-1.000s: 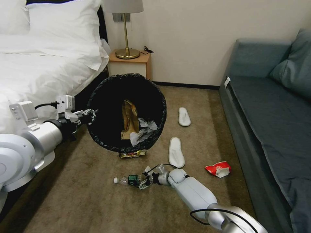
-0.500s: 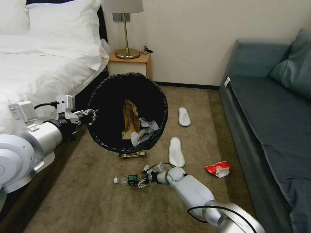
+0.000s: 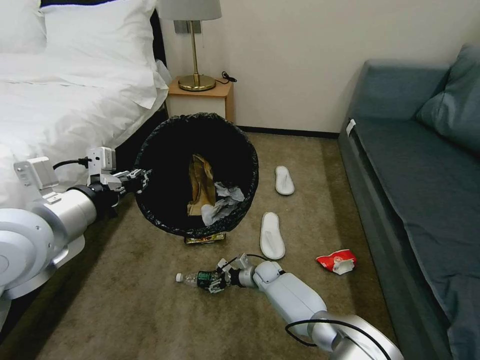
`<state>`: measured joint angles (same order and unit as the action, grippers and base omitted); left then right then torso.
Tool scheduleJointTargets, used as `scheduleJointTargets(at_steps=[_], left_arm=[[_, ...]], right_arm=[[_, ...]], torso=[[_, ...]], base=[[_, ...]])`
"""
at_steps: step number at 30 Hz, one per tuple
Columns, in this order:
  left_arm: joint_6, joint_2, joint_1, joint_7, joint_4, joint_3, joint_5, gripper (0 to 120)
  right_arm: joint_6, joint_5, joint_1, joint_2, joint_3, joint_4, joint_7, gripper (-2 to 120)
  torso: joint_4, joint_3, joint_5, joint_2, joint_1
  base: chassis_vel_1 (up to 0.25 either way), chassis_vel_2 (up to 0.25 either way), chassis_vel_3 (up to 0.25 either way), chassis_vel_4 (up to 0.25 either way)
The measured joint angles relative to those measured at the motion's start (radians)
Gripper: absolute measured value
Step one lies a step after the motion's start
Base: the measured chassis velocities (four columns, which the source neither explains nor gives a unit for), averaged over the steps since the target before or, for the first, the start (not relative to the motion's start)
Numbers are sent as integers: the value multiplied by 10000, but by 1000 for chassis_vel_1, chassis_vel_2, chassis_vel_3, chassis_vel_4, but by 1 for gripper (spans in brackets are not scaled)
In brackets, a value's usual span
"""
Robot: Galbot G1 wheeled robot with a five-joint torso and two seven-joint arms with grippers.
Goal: Pick up the trash bin, then pick up the garbage on the floor and place it into the trash bin.
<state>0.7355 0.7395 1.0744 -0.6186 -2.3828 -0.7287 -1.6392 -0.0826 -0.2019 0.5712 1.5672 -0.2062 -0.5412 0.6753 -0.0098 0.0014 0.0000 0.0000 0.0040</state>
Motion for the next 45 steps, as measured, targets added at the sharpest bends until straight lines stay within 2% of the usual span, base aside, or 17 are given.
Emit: scheduleJointTargets(at_steps=[2,6,8,14,18,22,25,26,29,30,32,40,45], left_arm=[[0,-11,37,-32,-58,6,4,3],[0,-23,69,-51,-93,7,4,3],[0,-64,101,-86,-128,6,3,3],[0,-120,68,-91,-119,-14,-4,3],[0,-122,74,-72,-96,-33,0,3],[0,-119,72,-38,-27,-70,12,3],[0,-117,-77,-128,75,-87,18,3],[0,-117,-77,-128,75,-87,18,3],[0,-107,-245,-199,117,-85,-21,3],[0,-107,-245,-199,117,-85,-21,3],[0,-125,-289,-227,131,-103,-57,3],[0,-221,-181,-451,107,-342,-214,3],[0,-57,52,-728,74,-471,-229,3]], right_arm=[[-5,37,56,-40,44,-79,0,56],[-11,51,87,-75,64,-147,-8,48],[-24,81,125,-134,96,-262,-62,37],[-107,113,139,-196,263,-418,-232,25],[-105,133,260,-396,467,-835,-303,25],[53,197,525,-989,884,-1870,-323,25],[-174,-31,979,-1775,1316,-3276,-404,25],[-174,-31,979,-1775,1316,-3276,-404,25],[-401,-450,1730,-2720,1667,-4675,-512,25],[-401,-450,1730,-2720,1667,-4675,-512,25],[-414,-492,2229,-3281,2025,-5561,-523,25],[-813,-1153,2928,-4363,2472,-7247,-809,25],[-1230,-1719,3591,-5103,2910,-8370,-1420,25]], torso=[[0,0,0,0,0],[0,0,1,0,0],[0,0,1,0,0],[1,0,1,0,0],[1,0,1,0,0],[0,0,2,0,0],[1,0,1,0,-1],[1,0,1,0,-1],[-2,0,4,0,0],[-2,0,4,0,0],[-5,0,4,0,0],[1,0,3,0,0],[0,-1,2,0,0]], base=[[0,0,0,0],[0,0,0,0],[0,0,0,0],[0,0,0,0],[0,0,0,0],[0,0,0,0],[0,0,0,0],[0,0,0,0],[0,0,0,0],[0,0,0,0],[0,0,0,0],[0,0,0,0],[0,0,0,0]])
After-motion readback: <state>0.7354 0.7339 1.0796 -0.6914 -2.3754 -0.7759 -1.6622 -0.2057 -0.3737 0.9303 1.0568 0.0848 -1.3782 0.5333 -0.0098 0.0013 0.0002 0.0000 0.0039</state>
